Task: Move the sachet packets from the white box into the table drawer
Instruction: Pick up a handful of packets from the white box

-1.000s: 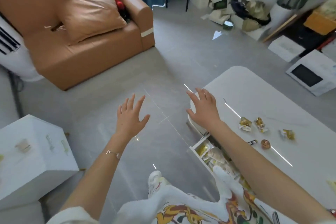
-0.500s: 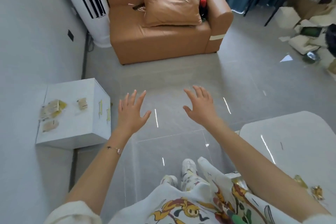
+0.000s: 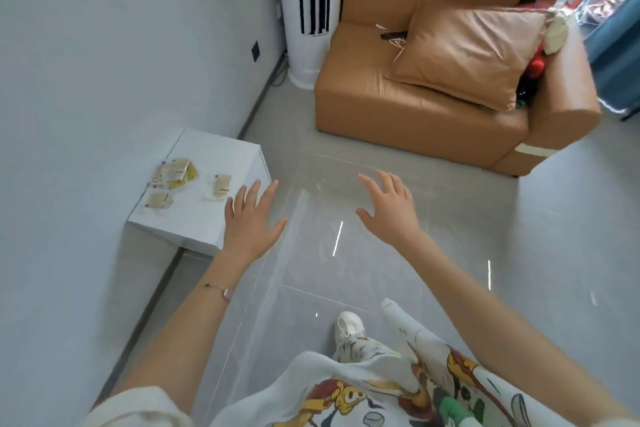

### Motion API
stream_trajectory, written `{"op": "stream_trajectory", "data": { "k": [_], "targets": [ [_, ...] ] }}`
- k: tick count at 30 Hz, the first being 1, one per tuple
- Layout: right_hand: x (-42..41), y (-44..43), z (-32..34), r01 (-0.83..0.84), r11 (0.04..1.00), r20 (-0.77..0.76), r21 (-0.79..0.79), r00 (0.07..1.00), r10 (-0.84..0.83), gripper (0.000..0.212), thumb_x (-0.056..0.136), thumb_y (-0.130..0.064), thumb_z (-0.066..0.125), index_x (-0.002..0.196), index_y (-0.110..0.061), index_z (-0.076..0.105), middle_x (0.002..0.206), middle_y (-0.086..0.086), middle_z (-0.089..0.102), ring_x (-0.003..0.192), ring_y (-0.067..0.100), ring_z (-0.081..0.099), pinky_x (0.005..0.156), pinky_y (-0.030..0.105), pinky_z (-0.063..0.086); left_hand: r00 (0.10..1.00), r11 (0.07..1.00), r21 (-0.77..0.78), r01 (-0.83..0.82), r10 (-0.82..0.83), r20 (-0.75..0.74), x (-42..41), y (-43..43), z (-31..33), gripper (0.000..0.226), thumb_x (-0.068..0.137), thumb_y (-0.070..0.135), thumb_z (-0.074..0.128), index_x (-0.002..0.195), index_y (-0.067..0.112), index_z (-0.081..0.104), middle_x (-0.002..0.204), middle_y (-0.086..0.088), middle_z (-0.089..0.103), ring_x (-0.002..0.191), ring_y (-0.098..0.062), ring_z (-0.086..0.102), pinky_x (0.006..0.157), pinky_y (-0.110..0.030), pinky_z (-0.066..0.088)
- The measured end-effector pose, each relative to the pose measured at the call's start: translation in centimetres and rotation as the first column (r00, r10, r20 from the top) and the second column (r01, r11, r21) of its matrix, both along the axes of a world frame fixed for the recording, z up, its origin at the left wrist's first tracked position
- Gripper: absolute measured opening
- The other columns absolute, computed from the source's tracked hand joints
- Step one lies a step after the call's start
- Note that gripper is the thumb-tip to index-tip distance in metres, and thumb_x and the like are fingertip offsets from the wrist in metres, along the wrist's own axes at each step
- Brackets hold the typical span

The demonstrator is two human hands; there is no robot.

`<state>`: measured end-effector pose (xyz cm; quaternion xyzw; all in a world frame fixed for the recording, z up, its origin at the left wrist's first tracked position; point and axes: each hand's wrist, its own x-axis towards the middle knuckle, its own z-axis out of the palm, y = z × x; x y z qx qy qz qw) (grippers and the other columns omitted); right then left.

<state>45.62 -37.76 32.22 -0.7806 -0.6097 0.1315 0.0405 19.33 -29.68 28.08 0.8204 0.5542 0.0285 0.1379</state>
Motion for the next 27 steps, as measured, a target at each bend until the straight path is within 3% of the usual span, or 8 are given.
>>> {"op": "stream_trajectory", "data": {
  "k": [9,13,27],
  "targets": [
    [-1.0,12.7,0.0,-0.281,0.960,-0.029,0.019,0.959,0.281,0.069,0.091,-0.036,0.057,0.151,-0.026,0.024,0.157,0.009,0.019,0.145,0.028,0.013,0.118,0.043,0.012,0.965,0.966,-0.039,-0.255,0.252,-0.067,-1.9,3.3,-0.7,0.074,0.094,0.054,0.044,0.154,0.033,0.006,0.162,-0.004,0.008,0.147,-0.033,0.008,0.117,-0.051,0.008],
    [-3.2,18.5,-0.8,-0.379,0.925,-0.043,0.017,0.924,0.379,0.068,0.091,-0.037,0.057,0.151,-0.027,0.025,0.157,0.009,0.020,0.145,0.028,0.014,0.118,0.043,0.012,0.932,0.932,-0.031,-0.362,0.362,0.003,-3.7,6.4,-0.5,0.073,0.093,0.049,0.050,0.154,0.029,0.015,0.161,-0.006,0.014,0.147,-0.034,0.012,0.117,-0.052,0.011],
    [-12.5,39.4,-3.8,-0.549,0.836,-0.029,-0.017,0.836,0.548,0.069,0.089,-0.036,0.061,0.149,-0.028,0.029,0.154,0.010,0.027,0.141,0.031,0.021,0.115,0.043,0.017,0.871,0.872,-0.048,-0.488,0.490,0.043,-12.8,22.6,-3.4,0.071,0.093,0.046,0.051,0.153,0.028,0.019,0.158,-0.007,0.025,0.145,-0.033,0.022,0.117,-0.050,0.019]
  ]
}}
